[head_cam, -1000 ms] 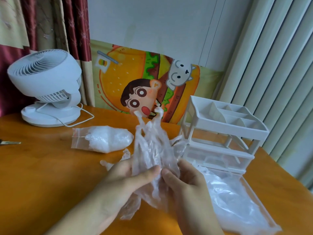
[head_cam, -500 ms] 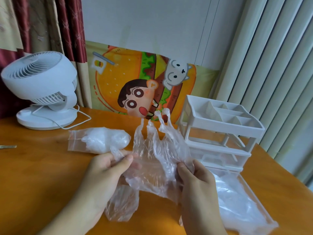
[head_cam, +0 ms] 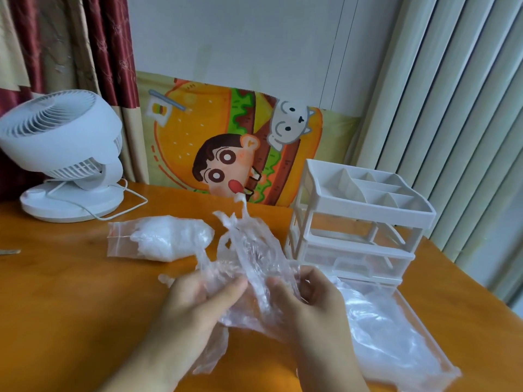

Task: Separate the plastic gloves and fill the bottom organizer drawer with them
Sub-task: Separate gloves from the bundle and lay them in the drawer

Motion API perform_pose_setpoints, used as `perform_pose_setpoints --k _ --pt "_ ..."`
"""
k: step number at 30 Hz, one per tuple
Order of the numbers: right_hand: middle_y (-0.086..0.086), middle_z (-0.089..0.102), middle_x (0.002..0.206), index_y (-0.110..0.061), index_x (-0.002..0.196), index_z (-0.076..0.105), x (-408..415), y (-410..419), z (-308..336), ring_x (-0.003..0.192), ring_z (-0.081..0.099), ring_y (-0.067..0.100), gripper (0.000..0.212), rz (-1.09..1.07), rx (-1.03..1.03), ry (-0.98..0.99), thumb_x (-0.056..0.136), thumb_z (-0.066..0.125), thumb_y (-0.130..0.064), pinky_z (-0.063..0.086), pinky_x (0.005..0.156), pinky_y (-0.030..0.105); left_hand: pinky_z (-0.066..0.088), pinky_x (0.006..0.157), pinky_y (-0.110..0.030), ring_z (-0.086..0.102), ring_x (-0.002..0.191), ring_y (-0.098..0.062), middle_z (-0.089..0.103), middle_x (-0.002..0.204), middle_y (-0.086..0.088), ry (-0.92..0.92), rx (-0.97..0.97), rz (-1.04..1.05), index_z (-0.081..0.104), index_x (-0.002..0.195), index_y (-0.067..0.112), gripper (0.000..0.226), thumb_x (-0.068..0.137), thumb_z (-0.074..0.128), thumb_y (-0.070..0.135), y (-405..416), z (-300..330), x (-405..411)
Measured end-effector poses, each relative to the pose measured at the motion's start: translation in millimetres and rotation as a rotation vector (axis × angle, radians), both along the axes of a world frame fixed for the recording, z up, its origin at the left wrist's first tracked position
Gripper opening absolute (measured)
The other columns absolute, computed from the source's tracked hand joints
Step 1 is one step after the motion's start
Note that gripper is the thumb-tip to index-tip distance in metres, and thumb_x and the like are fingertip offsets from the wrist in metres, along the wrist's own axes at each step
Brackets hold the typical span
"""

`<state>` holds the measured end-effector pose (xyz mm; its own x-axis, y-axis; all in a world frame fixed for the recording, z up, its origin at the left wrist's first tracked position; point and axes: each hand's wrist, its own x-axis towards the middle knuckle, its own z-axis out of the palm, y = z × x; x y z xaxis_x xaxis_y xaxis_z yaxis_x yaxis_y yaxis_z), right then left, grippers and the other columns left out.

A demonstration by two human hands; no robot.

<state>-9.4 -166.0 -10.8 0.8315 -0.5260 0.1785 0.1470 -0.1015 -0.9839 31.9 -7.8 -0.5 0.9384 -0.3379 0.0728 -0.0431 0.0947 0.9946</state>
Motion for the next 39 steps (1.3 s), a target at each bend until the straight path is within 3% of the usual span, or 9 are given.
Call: perform_pose_setpoints --k 3,7,16,22,25,28,31,34,39 --pt "0.008 0.077 0.077 -0.007 0.087 0.066 -1 4 -2 0.068 0.072 0.02 0.012 0.014 -0.101 -0.044 0.088 0.077 -0.003 0.056 0.063 0.03 0.051 0.103 -0.048 0.075 0.105 -0.02 0.08 0.104 0.001 0.055 -0.016 -0.042 0.079 0.103 0.032 0.048 0.068 0.088 0.064 -3 -3 2" --pt "-0.005 0.065 0.063 -0.011 0.076 0.063 1 4 -5 0.059 0.058 0.01 0.02 -0.023 -0.181 -0.071 0.094 0.071 -0.008 0.047 0.058 0.023 0.058 0.093 -0.057 0.077 0.09 -0.034 0.079 0.091 -0.019 -0.017 0.016 -0.001 0.081 0.094 0.017 0.007 0.091 0.076 0.02 -4 -6 7" --pt "0.024 0.066 0.079 -0.004 0.083 0.065 2 -7 -7 0.08 0.065 0.047 0.04 -0.093 -0.044 0.012 0.107 0.055 -0.035 0.056 0.075 0.065 0.056 0.095 -0.055 0.078 0.093 -0.031 0.079 0.095 -0.018 0.057 -0.03 -0.035 0.079 0.094 0.004 0.012 0.085 0.076 -0.003 7 3 8" --pt "0.017 0.067 0.073 -0.005 0.081 0.065 3 -9 -5 0.077 0.067 0.044 0.046 -0.115 -0.095 0.008 0.107 0.051 -0.039 0.058 0.071 0.065 0.047 0.106 -0.064 0.07 0.108 -0.038 0.077 0.105 -0.017 0.191 -0.085 0.145 0.078 0.095 0.017 0.063 0.035 0.086 0.035 6 1 9" --pt "0.008 0.06 0.063 -0.005 0.075 0.059 0 -8 -3 0.06 0.057 0.021 0.047 -0.144 -0.236 0.014 0.105 0.05 -0.04 0.052 0.066 0.058 0.044 0.111 -0.047 0.066 0.118 -0.017 0.074 0.119 0.008 0.153 -0.025 0.012 0.066 0.116 0.033 0.081 0.047 0.096 0.062 1 2 3" --pt "-0.009 0.068 0.079 -0.03 0.089 0.06 -3 -5 -4 0.063 0.065 0.008 0.012 -0.197 -0.377 -0.029 0.097 0.062 -0.039 0.057 0.066 0.049 0.055 0.079 -0.021 0.077 0.089 -0.009 0.081 0.092 0.007 0.036 0.017 -0.049 0.076 0.091 0.033 0.01 0.09 0.077 0.024 1 -1 4" --pt "-0.019 0.058 0.098 -0.05 0.112 0.043 -5 -6 -3 0.078 0.064 0.004 0.043 -0.171 -0.583 -0.001 0.087 0.077 -0.042 0.053 0.065 0.026 0.055 0.084 -0.029 0.078 0.091 -0.014 0.081 0.093 0.002 -0.031 0.086 -0.021 0.077 0.102 0.021 0.012 0.095 0.07 0.014 4 -7 8" --pt "-0.023 0.048 0.1 -0.045 0.107 0.054 -7 -5 3 0.095 0.054 -0.002 0.034 -0.159 -0.794 0.025 0.084 0.08 -0.048 0.047 0.07 0.015 0.052 0.087 -0.024 0.074 0.094 -0.002 0.08 0.096 0.01 -0.099 0.196 0.003 0.074 0.106 0.025 0.013 0.093 0.074 0.023 5 -11 9" --pt "-0.003 0.061 0.067 -0.022 0.071 0.06 -2 -13 3 0.066 0.056 0.015 0.03 -0.235 -0.629 -0.072 0.1 0.066 -0.028 0.042 0.059 0.023 0.039 0.064 0.003 0.053 0.079 0.033 0.069 0.088 0.029 -0.124 0.244 0.029 0.065 0.108 0.031 0.023 0.089 0.077 0.028 5 -15 11"
